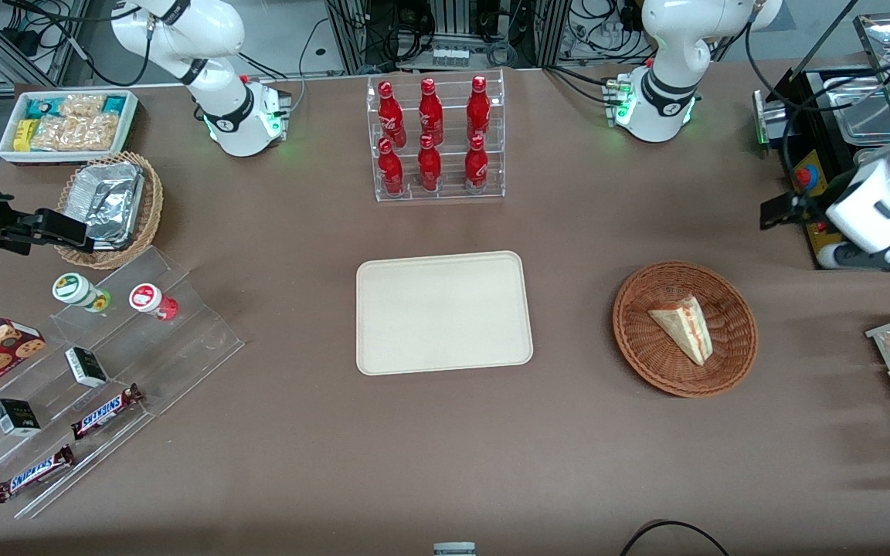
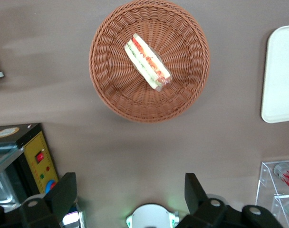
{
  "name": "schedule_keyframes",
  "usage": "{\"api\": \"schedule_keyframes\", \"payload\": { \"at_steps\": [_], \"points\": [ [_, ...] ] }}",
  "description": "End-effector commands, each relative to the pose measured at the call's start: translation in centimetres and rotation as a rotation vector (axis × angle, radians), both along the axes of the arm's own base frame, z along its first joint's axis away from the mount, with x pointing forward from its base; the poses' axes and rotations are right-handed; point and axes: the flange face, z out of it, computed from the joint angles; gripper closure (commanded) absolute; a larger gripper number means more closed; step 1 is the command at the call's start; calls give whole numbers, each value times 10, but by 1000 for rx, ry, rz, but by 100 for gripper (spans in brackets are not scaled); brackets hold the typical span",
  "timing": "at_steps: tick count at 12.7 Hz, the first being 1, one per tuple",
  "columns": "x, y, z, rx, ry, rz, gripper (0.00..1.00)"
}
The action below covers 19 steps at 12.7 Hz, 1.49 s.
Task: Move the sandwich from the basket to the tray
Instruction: 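Move the left gripper over the wrapped sandwich in the wicker basket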
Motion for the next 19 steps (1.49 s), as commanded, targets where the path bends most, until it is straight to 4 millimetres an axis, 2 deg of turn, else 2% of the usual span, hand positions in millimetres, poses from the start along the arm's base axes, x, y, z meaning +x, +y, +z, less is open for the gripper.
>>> {"api": "schedule_keyframes", "payload": {
  "at_steps": [1, 7, 9, 11, 15, 17, 19],
  "points": [
    [-2, 1, -33, -4, -8, 21, 0],
    [17, -5, -116, 4, -47, 97, 0],
    [25, -5, -131, 5, -66, 123, 0],
    [33, -9, -147, 19, -80, 221, 0],
    [42, -16, -160, 44, -113, 419, 0],
    [45, -31, -169, 55, -121, 510, 0],
    [46, -34, -178, 69, -119, 568, 0]
  ]
}}
